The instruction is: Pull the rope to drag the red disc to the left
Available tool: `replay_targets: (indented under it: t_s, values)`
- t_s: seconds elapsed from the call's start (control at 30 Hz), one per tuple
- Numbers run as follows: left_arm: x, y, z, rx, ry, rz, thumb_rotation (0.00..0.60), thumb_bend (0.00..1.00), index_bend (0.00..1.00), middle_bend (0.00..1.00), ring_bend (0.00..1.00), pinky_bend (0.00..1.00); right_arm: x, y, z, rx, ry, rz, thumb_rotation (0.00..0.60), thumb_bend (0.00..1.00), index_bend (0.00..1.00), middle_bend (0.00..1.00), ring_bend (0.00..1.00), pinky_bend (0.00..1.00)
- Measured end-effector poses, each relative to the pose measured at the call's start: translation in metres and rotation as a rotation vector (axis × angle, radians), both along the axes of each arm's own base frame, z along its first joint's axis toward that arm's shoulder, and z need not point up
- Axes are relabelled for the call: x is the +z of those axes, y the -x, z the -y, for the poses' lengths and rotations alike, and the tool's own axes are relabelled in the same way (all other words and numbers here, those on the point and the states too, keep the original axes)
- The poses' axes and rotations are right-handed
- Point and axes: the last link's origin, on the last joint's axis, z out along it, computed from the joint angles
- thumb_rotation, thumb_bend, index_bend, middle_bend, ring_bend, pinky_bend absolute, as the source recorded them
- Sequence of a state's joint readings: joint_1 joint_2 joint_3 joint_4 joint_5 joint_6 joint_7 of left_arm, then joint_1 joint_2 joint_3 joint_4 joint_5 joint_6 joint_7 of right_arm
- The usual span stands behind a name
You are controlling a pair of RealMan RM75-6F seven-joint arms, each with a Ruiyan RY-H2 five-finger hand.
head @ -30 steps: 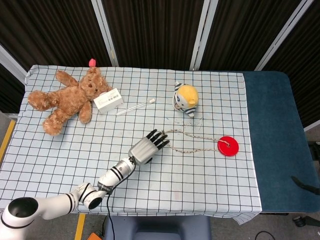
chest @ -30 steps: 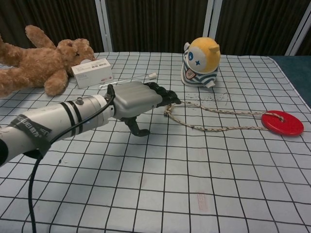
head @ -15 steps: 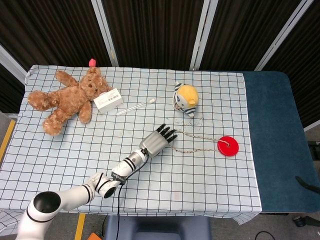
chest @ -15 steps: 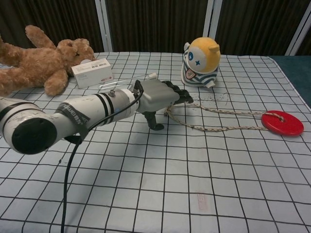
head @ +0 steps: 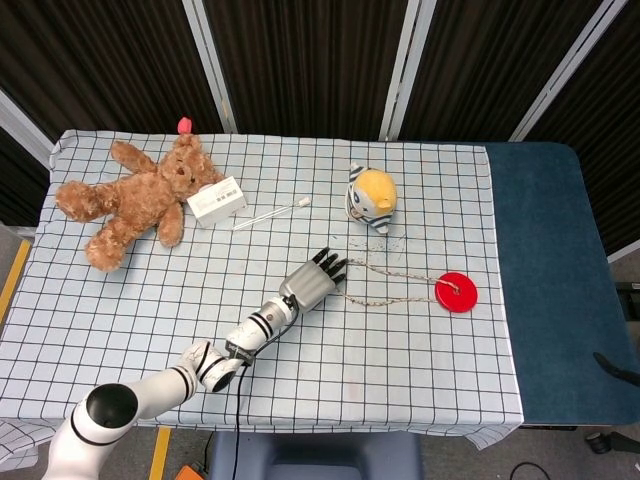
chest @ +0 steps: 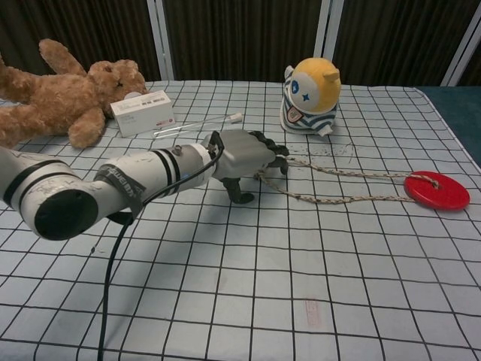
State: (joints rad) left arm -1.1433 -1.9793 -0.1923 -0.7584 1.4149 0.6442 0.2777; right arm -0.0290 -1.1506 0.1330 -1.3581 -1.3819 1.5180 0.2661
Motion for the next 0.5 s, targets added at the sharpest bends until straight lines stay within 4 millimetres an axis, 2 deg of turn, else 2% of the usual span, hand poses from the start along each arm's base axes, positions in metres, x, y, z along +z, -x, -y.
replay_targets:
  t_s: [0.5]
  values:
    - [0.0004, 0.0006, -0.004, -0.021, -0.019, -0.019, 0.6, 0.36, 0.27, 0.0, 0.0, 0.0, 0.0005, -0.0024, 0.0013, -0.001, -0.002, -0.006, 0.6, 0.03, 0.0, 0.0, 0.0, 0.0]
